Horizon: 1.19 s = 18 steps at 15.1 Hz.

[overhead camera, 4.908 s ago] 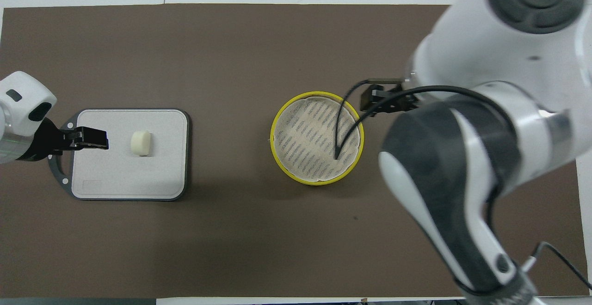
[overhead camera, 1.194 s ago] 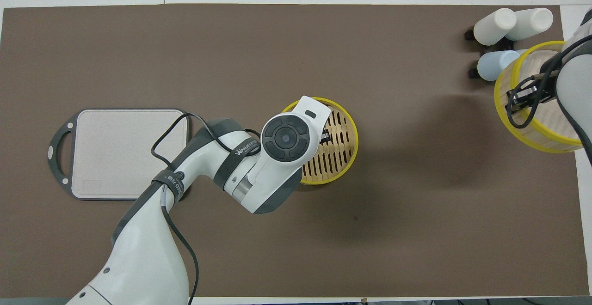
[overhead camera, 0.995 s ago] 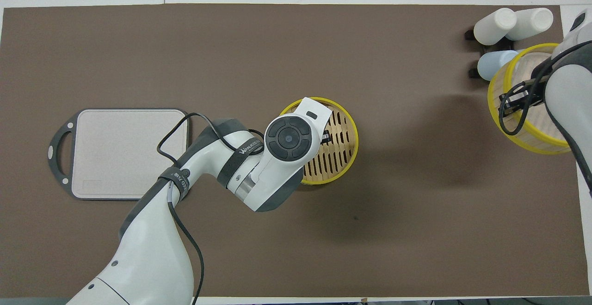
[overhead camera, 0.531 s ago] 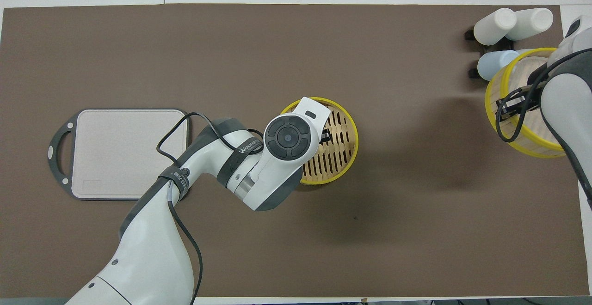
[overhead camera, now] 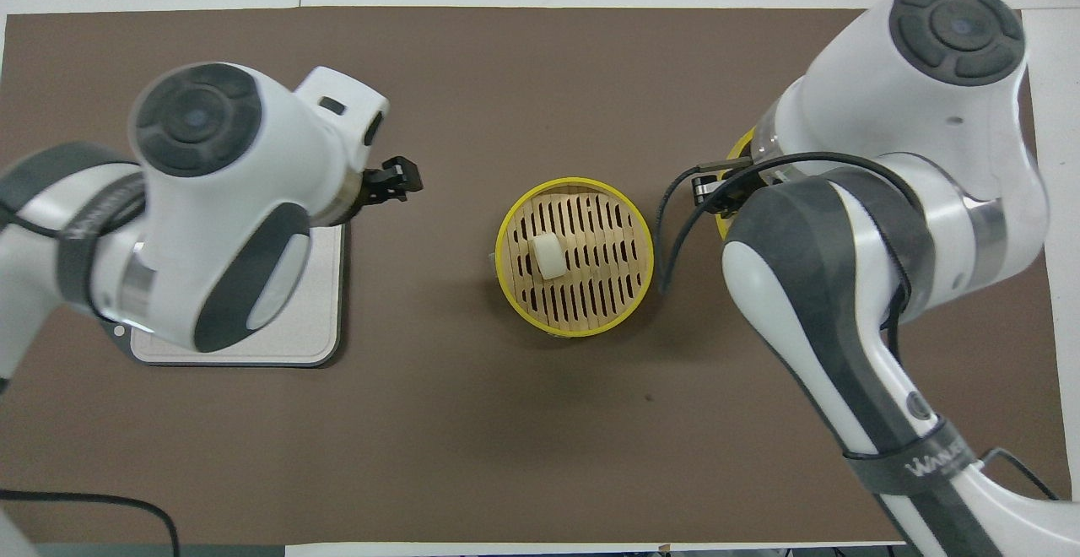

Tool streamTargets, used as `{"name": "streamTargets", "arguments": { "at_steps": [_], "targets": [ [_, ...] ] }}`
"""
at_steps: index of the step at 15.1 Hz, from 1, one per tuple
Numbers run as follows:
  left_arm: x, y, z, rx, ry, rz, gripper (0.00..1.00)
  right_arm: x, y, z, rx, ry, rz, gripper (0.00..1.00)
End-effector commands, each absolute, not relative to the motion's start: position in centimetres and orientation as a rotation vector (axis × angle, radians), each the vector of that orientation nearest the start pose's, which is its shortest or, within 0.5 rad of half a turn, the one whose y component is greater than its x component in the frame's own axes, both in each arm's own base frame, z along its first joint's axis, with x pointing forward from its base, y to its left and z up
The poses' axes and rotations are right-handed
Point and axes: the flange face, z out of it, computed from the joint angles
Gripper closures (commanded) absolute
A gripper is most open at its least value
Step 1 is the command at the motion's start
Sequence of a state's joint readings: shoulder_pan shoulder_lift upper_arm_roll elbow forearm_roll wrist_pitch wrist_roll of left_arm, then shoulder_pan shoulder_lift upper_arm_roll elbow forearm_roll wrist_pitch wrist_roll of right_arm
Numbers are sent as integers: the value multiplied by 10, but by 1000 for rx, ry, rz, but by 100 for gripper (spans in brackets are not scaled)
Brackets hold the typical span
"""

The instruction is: Place bun in steamer

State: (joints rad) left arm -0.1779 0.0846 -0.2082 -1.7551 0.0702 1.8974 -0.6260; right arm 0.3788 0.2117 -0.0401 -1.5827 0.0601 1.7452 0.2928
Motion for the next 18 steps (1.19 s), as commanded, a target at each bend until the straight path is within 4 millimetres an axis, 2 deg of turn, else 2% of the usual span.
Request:
{"name": "streamTargets", "arguments": {
  "at_steps": [1,3,4,5,6,8,9,10,14,18],
  "targets": [
    [552,-147,551,-3109,-241,-32,0,604,303,487,-3116,75,84,100],
    [549,-109,573,-3098,-154,35,0,608,357,463,-3123,154,72,100],
    [544,-97,579,-3094,-115,62,0,608,390,448,-3121,214,54,100],
    [539,-84,586,-3090,-87,78,0,607,414,441,-3122,233,38,100],
    [534,-78,589,-3089,-67,89,0,600,433,435,-3125,233,29,100],
    [526,-71,598,-3087,-68,92,0,586,454,427,-3164,167,-11,100],
    [524,-70,599,-3092,-72,101,0,583,459,426,-3158,156,-30,100],
    [523,-67,600,-3101,-75,106,0,584,456,423,-3165,163,-23,100],
    [516,-42,597,-3154,-29,141,0,583,455,417,-3163,166,-7,100],
    [519,-39,602,-3191,-40,122,0,577,454,406,-3169,166,10,100]
  ]
}}
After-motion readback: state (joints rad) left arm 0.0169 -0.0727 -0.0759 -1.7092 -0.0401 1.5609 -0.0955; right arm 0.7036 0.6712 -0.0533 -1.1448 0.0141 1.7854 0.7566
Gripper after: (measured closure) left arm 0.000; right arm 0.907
